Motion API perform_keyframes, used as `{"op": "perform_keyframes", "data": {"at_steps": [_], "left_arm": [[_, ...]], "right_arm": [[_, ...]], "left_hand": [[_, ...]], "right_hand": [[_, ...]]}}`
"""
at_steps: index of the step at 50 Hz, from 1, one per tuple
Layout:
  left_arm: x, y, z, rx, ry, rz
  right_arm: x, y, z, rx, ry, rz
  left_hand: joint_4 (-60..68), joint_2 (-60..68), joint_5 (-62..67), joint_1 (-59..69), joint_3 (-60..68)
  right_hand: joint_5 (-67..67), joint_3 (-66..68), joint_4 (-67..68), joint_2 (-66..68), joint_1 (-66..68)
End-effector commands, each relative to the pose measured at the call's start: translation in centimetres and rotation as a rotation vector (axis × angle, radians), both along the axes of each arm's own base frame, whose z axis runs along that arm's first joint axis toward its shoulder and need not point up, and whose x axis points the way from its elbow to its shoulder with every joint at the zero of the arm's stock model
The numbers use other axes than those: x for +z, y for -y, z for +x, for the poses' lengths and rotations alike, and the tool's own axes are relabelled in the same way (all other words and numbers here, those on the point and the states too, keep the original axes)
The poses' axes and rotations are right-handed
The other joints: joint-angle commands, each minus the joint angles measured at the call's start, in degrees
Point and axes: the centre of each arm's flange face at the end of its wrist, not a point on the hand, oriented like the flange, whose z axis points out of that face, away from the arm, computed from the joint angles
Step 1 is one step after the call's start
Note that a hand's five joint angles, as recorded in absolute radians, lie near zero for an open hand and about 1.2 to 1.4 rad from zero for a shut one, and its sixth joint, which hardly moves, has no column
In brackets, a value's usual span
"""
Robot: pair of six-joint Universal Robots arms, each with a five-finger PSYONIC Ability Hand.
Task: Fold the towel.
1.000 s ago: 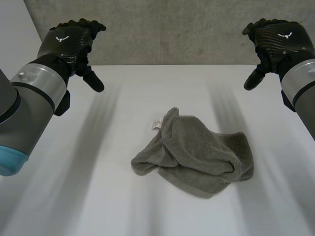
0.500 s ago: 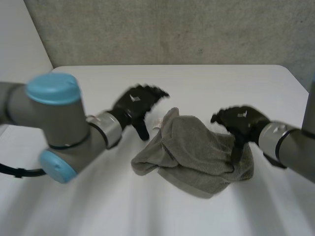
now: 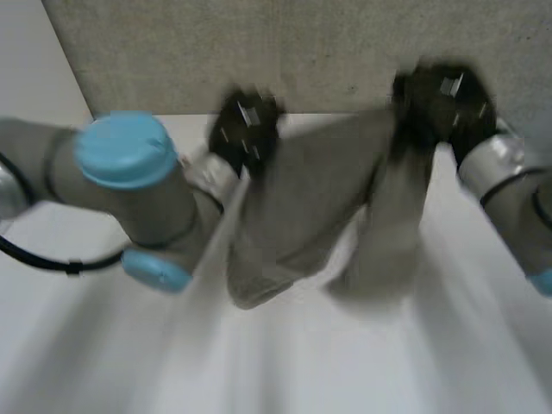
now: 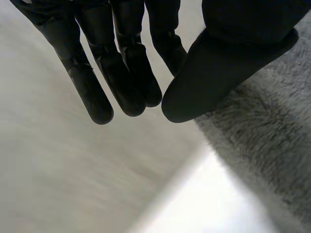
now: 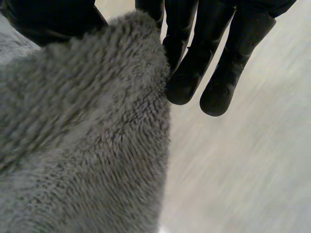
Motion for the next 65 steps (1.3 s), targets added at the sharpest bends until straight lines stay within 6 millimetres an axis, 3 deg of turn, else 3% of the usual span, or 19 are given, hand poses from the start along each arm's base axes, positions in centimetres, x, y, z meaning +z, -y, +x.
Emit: {"op": "perform_keyframes", "data": {"at_steps": [1, 4, 7, 9, 12, 13, 17, 19, 23, 25, 27, 30, 32, 34, 39, 44, 46, 53, 65], "left_arm": [[12.1, -0.2, 4.9, 0.136, -0.395, -0.363], [12.0, -0.7, 5.3, 0.134, -0.392, -0.358], [9.1, -1.7, 5.6, 0.126, -0.320, -0.262], [4.0, -2.9, 5.9, 0.098, -0.196, -0.112], [-1.1, -4.7, 6.5, 0.064, -0.074, 0.030], [-1.1, -4.7, 6.5, 0.064, -0.074, 0.031], [-7.9, -8.3, 8.4, 0.034, 0.093, 0.269], [-8.7, -9.0, 8.9, 0.039, 0.127, 0.322], [-8.9, -9.8, 9.6, 0.042, 0.163, 0.383], [-8.6, -9.9, 9.6, 0.043, 0.167, 0.388], [-7.3, -9.4, 9.6, 0.051, 0.152, 0.369], [-6.6, -9.0, 9.5, 0.052, 0.137, 0.349], [-5.5, -8.4, 9.0, 0.049, 0.112, 0.311], [-4.9, -7.9, 8.7, 0.048, 0.099, 0.291], [-3.5, -6.2, 7.4, 0.036, 0.062, 0.230], [-4.1, -4.5, 4.9, 0.004, 0.061, 0.225], [-5.5, -4.2, 3.0, -0.040, 0.085, 0.247], [-9.3, -3.1, 1.1, -0.128, 0.169, 0.364], [-13.3, -0.8, -1.3, -0.208, 0.275, 0.392]], "right_arm": [[6.0, -0.6, -0.5, -0.014, 0.165, -0.323], [4.5, -0.8, -0.3, 0.000, 0.112, -0.215], [3.5, -1.2, -0.1, 0.022, 0.074, -0.148], [0.6, -2.5, 0.8, 0.103, -0.036, 0.002], [-2.2, -3.8, 1.0, 0.157, -0.177, 0.130], [-2.2, -3.8, 1.0, 0.157, -0.178, 0.131], [-7.3, -7.5, 0.0, 0.234, -0.559, 0.362], [-8.4, -8.9, -0.6, 0.275, -0.678, 0.423], [-10.0, -14.2, -2.5, 0.508, -1.021, 0.602], [-9.9, -15.1, -2.6, 0.569, -1.073, 0.593], [-10.1, -15.2, -2.7, 0.577, -1.081, 0.581], [-9.8, -14.8, -2.6, 0.548, -1.072, 0.531], [-9.6, -14.5, -2.7, 0.526, -1.067, 0.505], [-9.2, -13.9, -3.0, 0.476, -1.045, 0.467], [-7.5, -12.4, -3.0, 0.351, -0.902, 0.394], [-6.2, -10.1, -3.5, 0.234, -0.703, 0.396], [-6.0, -9.3, -3.9, 0.200, -0.640, 0.415], [-5.8, -7.0, -6.1, 0.084, -0.467, 0.533], [-7.9, -7.6, -6.7, 0.079, -0.461, 0.606]], "left_hand": [[10.35, 10.40, 11.43, 13.70, 10.42], [10.35, 10.40, 11.43, 13.70, 10.42], [10.35, 10.40, 11.43, 13.70, 10.42], [10.35, 10.40, 11.43, 13.70, 10.42], [10.35, 10.40, 11.43, 13.70, 10.42], [10.35, 10.40, 11.43, 13.70, 10.42], [10.35, 10.40, 11.43, 13.70, 10.42], [10.35, 10.40, 11.43, 13.70, 10.42], [10.35, 10.40, 11.43, 13.70, 10.42], [10.35, 10.40, 11.43, 13.70, 10.42], [-29.97, -29.92, -28.90, -26.62, -29.90], [-34.37, -34.32, -33.29, -31.02, -34.30], [-36.54, -36.50, -35.47, -33.19, -36.47], [-37.72, -37.67, -36.65, -34.37, -37.65], [-37.90, -37.85, -36.83, -34.55, -37.83], [-37.73, -37.69, -36.66, -34.38, -37.66], [-38.07, -38.02, -37.00, -34.72, -38.00], [-37.57, -37.52, -36.49, -34.21, -37.50], [-37.90, -37.85, -36.83, -34.55, -37.83]], "right_hand": [[4.21, 3.82, 3.48, 4.13, 4.38], [4.21, 3.82, 3.48, 4.13, 4.38], [4.21, 3.82, 3.48, 4.13, 4.38], [4.21, 3.82, 3.48, 4.13, 4.38], [4.21, 3.82, 3.48, 4.13, 4.38], [4.21, 3.82, 3.48, 4.13, 4.38], [4.21, 3.82, 3.48, 4.13, 4.38], [4.21, 3.82, 3.48, 4.13, 4.38], [4.21, 3.82, 3.48, 4.13, 4.38], [4.21, 3.82, 3.48, 4.13, 4.38], [4.21, 3.82, 3.48, 4.13, 4.38], [4.21, 3.82, 3.48, 4.13, 4.38], [-6.50, -6.88, -7.23, -6.57, -6.33], [-54.09, -54.47, -54.82, -54.16, -53.92], [-65.79, -66.18, -66.52, -65.87, -65.62], [-65.79, -66.18, -66.52, -65.87, -65.62], [-65.79, -66.18, -66.52, -65.87, -65.62], [-65.79, -66.18, -66.52, -65.87, -65.62], [-65.79, -66.18, -66.52, -65.87, -65.62]]}}
